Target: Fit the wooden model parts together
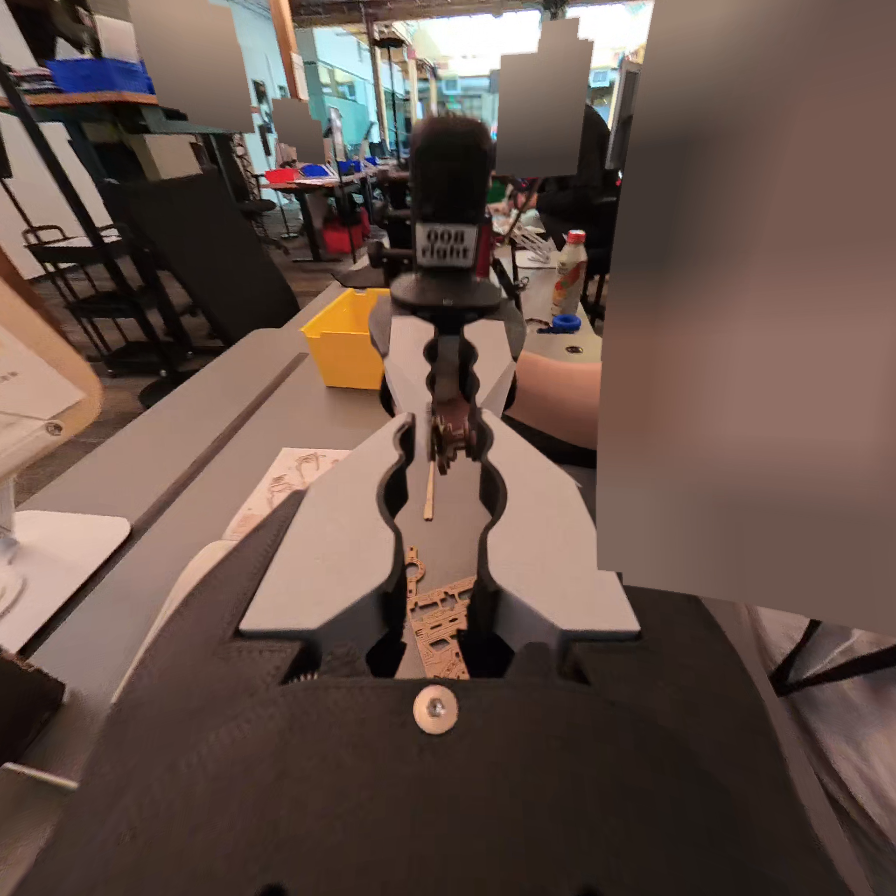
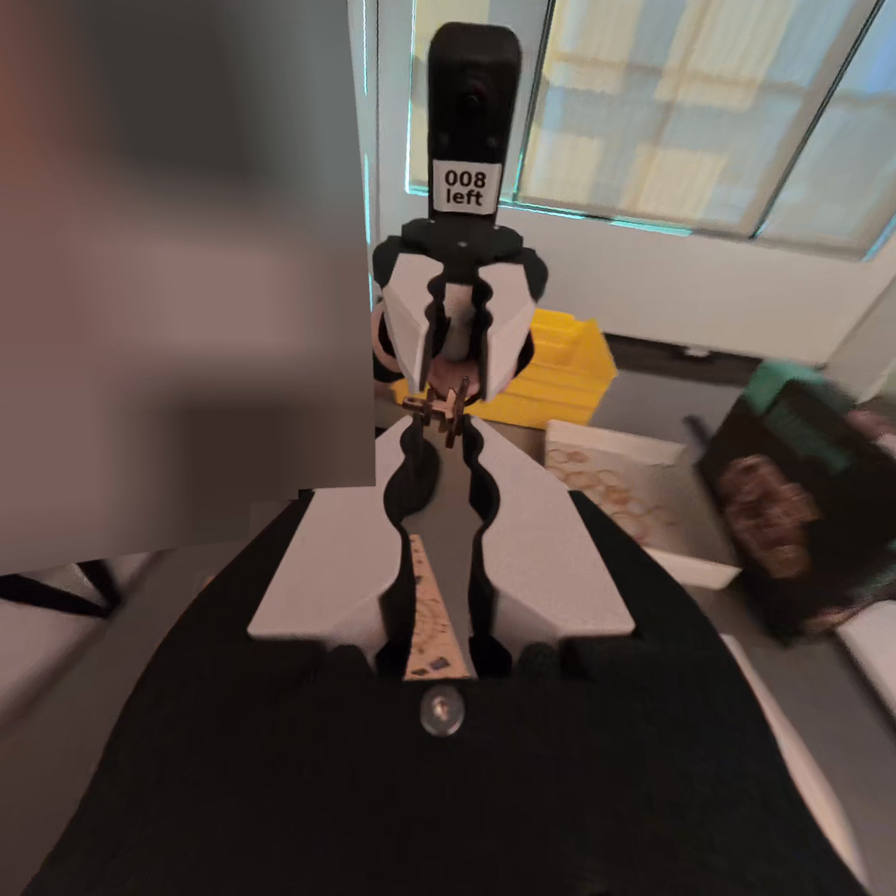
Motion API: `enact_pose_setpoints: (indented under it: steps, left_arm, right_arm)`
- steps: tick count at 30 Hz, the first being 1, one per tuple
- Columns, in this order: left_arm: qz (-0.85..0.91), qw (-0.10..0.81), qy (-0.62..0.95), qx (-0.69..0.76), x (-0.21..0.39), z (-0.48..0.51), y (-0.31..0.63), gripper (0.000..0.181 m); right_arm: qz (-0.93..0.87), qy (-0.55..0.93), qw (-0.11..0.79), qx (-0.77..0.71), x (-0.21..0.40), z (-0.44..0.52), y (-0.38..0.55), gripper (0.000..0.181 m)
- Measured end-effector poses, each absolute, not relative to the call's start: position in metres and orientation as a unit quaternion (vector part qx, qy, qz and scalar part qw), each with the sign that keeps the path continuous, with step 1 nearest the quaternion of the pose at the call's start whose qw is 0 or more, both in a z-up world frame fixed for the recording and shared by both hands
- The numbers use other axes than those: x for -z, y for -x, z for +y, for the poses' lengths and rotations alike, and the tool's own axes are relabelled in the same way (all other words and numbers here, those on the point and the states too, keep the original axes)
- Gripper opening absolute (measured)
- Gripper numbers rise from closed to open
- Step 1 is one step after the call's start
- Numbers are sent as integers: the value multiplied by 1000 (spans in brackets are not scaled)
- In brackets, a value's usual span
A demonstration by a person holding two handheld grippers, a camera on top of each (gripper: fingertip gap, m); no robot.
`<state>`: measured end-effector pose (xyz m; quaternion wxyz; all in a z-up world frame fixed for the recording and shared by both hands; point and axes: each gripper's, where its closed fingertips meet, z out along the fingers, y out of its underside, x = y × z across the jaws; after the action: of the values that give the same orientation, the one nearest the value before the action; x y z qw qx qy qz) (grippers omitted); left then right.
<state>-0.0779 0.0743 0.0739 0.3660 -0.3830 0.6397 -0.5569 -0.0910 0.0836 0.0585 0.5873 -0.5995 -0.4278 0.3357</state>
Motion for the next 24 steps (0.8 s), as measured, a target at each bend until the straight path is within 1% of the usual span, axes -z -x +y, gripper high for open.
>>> enact_pose_setpoints:
  steps: [1, 4, 6, 10, 13, 16, 17, 22, 23, 24]
  left_arm:
    - [630, 371, 389, 561, -78, 81, 79, 26]
    - [621, 405, 379, 554, -96, 97, 97, 30]
    - [638, 428, 377, 518, -96, 103, 110, 32]
    - [696, 444, 395, 403, -42, 111, 127, 29]
    - [701, 455, 398, 378, 6, 112, 136, 26]
    - [703, 461, 401, 364, 45, 116, 141, 30]
    - [703, 460, 405, 361, 55, 120, 142, 33]
    - [707, 430, 424, 369, 86, 132, 143, 32]
    - [714, 427, 420, 362, 91, 133, 143, 30]
    - [722, 422, 415, 359, 97, 132, 144, 21]
  right_arm:
    - [-404, 611, 571, -370, -55, 88, 90, 14]
    - [-344, 650, 510, -446, -36, 100, 91, 14]
    - [-306, 666, 444, -515, -24, 99, 99, 14]
    - [-208, 695, 319, -610, 8, 105, 116, 14]
    - [-170, 715, 265, -625, 37, 116, 127, 13]
    - [-147, 724, 225, -636, 54, 124, 139, 14]
    - [-147, 728, 205, -637, 61, 124, 143, 14]
    - [-141, 753, 141, -627, 94, 132, 158, 14]
    - [-141, 758, 130, -623, 100, 132, 159, 14]
    - [-137, 761, 122, -623, 105, 135, 160, 14]
